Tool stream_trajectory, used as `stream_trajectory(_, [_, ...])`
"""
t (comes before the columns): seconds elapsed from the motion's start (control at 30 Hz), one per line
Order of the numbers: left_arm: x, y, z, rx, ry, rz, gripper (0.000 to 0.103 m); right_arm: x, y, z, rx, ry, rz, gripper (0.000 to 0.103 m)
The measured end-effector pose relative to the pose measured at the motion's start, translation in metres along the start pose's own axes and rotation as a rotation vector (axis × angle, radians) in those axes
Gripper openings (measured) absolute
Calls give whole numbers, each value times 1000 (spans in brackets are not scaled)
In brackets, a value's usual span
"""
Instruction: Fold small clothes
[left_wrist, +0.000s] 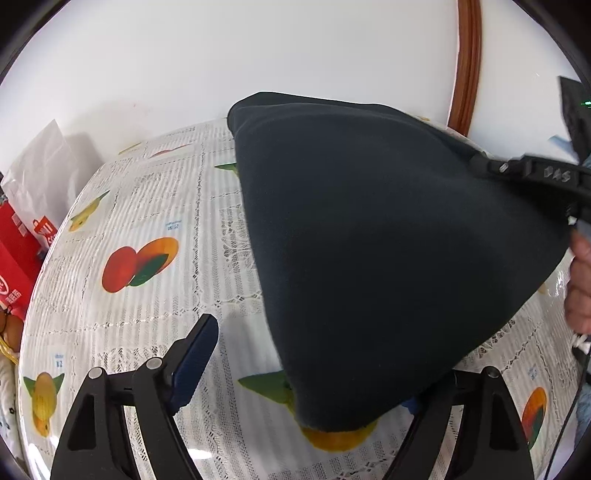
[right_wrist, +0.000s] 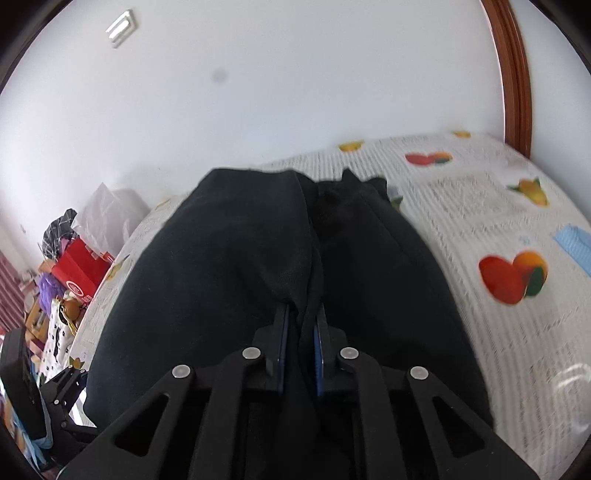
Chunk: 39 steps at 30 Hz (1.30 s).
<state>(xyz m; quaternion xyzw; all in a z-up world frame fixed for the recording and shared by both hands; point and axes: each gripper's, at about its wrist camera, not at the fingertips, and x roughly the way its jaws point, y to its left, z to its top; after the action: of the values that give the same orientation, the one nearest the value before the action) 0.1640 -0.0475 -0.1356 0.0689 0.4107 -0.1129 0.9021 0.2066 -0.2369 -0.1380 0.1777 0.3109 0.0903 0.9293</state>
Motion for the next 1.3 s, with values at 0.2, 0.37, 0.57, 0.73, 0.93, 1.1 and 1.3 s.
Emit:
stream_trajectory(0.2, [2, 2, -1, -22, 3, 2, 84, -48, -33, 11, 53, -162, 18, 9])
stream_trajectory(0.37, [4, 3, 1, -35, 7, -7, 84, -36, -60, -9, 92, -106, -40, 9])
stream_trajectory(0.57, [4, 3, 1, -35, 7, -8, 84, -28, -56, -18, 25, -101, -106, 11])
stream_trajectory(0.73, [4, 3, 1, -34, 6, -6, 84, -36, -53, -19, -17, -74, -168, 20])
stream_trajectory(0.93, [4, 5, 1, -41, 8, -15, 84, -60, -57, -34, -36, -66, -215, 21])
stream_trajectory(1.1, [-5, 4, -1, -15, 28, -24, 81, -72, -60, -51, -42, -33, -302, 22])
stream_trajectory(1.3, [-50, 10, -14, -13, -19, -152, 77, -107, -68, -52, 15, -36, -308, 22])
